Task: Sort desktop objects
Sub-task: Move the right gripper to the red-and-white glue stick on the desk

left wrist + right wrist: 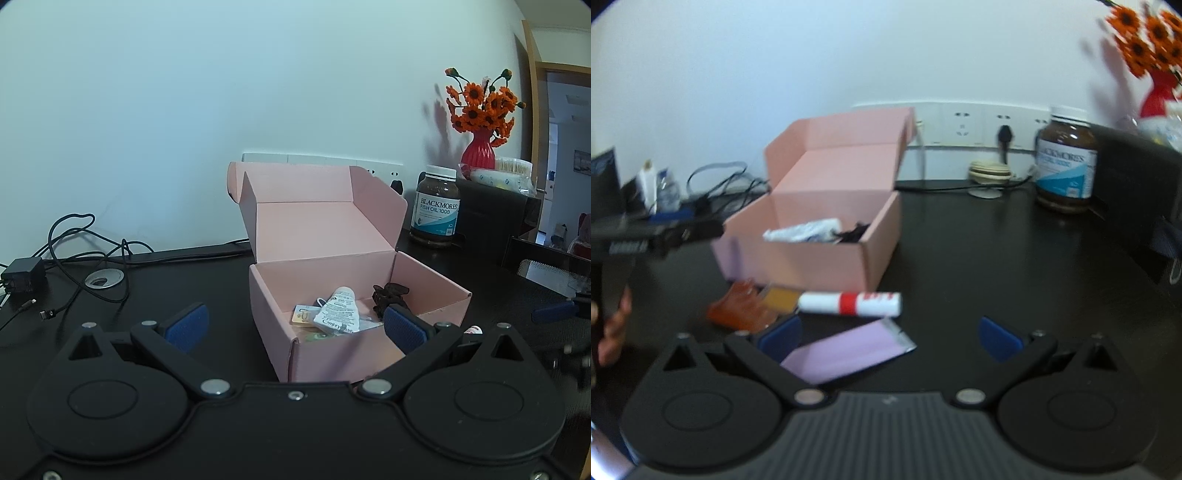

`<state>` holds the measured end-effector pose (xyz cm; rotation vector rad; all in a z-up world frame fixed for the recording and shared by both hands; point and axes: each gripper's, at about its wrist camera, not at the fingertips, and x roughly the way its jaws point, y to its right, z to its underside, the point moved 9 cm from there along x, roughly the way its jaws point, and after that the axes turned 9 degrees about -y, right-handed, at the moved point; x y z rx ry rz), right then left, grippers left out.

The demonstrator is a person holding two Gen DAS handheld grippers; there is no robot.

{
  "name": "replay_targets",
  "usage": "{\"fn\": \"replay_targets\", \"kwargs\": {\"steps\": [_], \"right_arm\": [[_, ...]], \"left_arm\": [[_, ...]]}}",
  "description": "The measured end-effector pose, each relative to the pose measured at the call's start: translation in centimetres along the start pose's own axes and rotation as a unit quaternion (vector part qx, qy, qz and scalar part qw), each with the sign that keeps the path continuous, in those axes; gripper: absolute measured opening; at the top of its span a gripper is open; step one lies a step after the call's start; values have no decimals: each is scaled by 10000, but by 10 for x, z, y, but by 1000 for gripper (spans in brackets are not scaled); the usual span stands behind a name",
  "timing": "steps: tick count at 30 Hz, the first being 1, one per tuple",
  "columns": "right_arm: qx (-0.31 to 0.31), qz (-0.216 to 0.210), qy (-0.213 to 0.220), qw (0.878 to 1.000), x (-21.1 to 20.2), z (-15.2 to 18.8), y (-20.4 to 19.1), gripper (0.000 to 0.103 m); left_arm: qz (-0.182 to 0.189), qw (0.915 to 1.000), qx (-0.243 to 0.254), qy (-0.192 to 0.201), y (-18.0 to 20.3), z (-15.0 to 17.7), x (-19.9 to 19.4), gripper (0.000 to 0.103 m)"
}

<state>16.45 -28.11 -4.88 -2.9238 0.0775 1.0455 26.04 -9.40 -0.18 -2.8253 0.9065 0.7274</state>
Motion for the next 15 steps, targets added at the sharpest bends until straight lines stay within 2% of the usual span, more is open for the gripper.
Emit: {"fn": "replay_targets", "kwargs": {"steps": [4,7,11,15], "right_arm": [[-261,102,68,9996,3,-5,-10,102],[-38,64,27,10000,10,-14,-10,102],[197,247,-161,9994,27,-24,-11,102],[141,457,-392,9981,45,-27,-19,101]], "left_arm": [[-28,10000,-37,5,-1,0,0,103],[-65,10000,-49,19,-1,0,0,103],[-81,9999,-76,0,-2,0,0,103],[-79,9999,-77,-10,-1,0,0,103]]}}
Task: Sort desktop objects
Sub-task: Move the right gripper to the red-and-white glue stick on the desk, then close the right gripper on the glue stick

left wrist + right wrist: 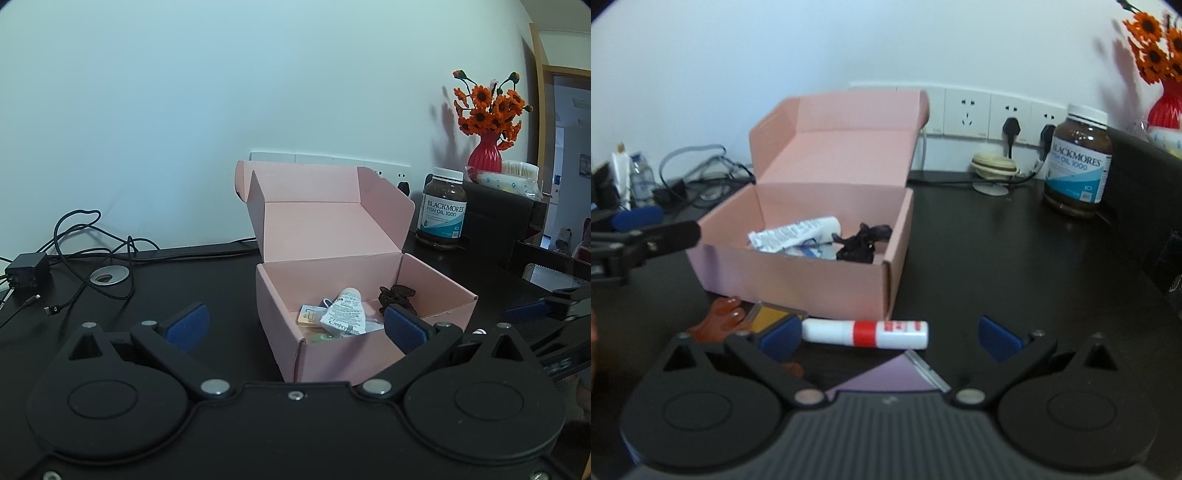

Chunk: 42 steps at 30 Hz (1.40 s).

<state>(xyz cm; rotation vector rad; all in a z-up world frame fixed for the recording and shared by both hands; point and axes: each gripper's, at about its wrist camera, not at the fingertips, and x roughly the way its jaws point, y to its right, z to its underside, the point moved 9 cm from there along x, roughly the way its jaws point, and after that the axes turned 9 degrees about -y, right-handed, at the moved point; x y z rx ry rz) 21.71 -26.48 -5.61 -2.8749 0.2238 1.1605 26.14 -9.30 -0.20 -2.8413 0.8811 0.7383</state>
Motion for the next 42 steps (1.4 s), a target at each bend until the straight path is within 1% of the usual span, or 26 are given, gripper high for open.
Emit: {"fn": "replay_targets", "kwargs": {"steps": [5,9,14,16,18,19,24,33,37,40,42], "right_arm": [[-34,163,-195,9997,15,-3,-8,101],[-51,211,-229,9995,19,-5,-10,101],[37,140,-249,9996,22,-6,-8,100],[101,58,-295,9995,21,-6,-5,97],[16,122,-352,9993,21,-4,-2,91],[-37,162,-376,9992,20,-3,1,90],[-163,187,-380,9990,15,0,14,90],[-674,109,-396,9969,13,-1,6,92],[-569,100,-377,9976,15,-1,12,92],[-472,52,-338,9983,16,0,14,91],[-459,31,-326,9984,16,0,13,88]], "left_arm": [[-13,10000,37,-20,1,0,0,103],[-32,10000,15,-12,0,0,0,103],[-22,10000,-76,-58,-3,0,1,103],[-21,9999,-99,-63,-3,0,2,103],[-26,9999,-113,-64,-4,0,2,103],[-30,9999,-115,-66,-4,0,2,103],[-49,9999,-73,-55,-2,0,2,103],[-74,9999,-105,-45,-3,1,1,103],[-63,9999,-127,-64,-4,1,1,103],[-55,9999,-105,-74,-4,1,2,103],[-52,9999,-86,-74,-3,1,2,103]]}}
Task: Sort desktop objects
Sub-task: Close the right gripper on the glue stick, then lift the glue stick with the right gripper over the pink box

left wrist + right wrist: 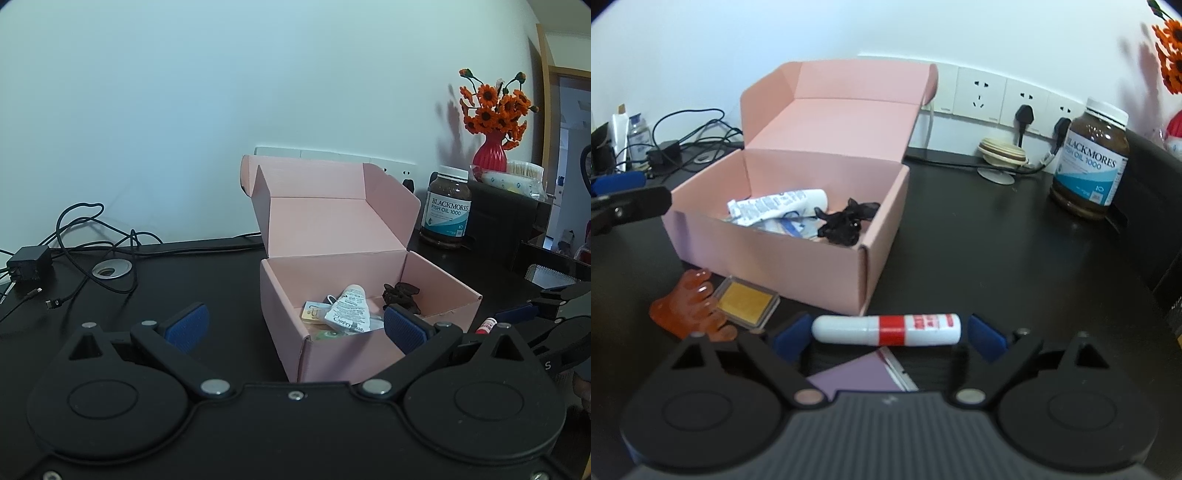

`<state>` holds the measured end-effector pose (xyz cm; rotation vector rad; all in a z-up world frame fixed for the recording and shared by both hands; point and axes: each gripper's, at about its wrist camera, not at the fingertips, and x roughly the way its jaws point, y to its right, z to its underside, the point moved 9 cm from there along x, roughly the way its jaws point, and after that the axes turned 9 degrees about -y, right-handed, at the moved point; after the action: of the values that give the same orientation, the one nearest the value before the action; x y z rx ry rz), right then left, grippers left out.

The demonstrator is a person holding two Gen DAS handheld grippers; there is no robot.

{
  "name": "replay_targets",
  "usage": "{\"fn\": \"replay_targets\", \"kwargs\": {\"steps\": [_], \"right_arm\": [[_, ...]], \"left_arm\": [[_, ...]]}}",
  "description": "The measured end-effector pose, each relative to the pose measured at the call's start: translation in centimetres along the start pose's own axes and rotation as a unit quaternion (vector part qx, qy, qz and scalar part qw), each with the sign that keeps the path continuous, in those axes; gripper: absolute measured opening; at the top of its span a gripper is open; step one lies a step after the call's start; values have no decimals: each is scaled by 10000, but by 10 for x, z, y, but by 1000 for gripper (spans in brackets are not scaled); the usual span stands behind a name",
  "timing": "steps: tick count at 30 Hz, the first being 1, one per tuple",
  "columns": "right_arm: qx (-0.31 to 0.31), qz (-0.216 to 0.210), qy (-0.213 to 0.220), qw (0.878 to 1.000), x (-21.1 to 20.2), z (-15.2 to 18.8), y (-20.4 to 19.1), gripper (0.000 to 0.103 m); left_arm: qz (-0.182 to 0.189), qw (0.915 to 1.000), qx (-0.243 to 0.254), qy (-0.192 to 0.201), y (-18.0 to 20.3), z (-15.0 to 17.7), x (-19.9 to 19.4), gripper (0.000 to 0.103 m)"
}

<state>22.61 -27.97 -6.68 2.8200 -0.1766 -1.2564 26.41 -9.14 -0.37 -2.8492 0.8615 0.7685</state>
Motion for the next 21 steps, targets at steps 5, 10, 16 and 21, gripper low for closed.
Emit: {"fn": "replay_targets", "kwargs": {"steps": [5,10,16,21], "right_arm": [[-3,-39,5,10000,-1,0,-2,85],[61,-3,39,10000,-1,2,-2,85],[186,-37,152,9997,-5,2,1,85],[171,-60,194,9996,-9,1,0,85]], "left_arm": [[-4,10000,-22,-1,-1,0,1,103],[0,10000,-93,-11,-3,0,1,103],[14,10000,-96,-15,-3,0,1,103],[7,10000,-58,-11,-2,0,1,103]]}}
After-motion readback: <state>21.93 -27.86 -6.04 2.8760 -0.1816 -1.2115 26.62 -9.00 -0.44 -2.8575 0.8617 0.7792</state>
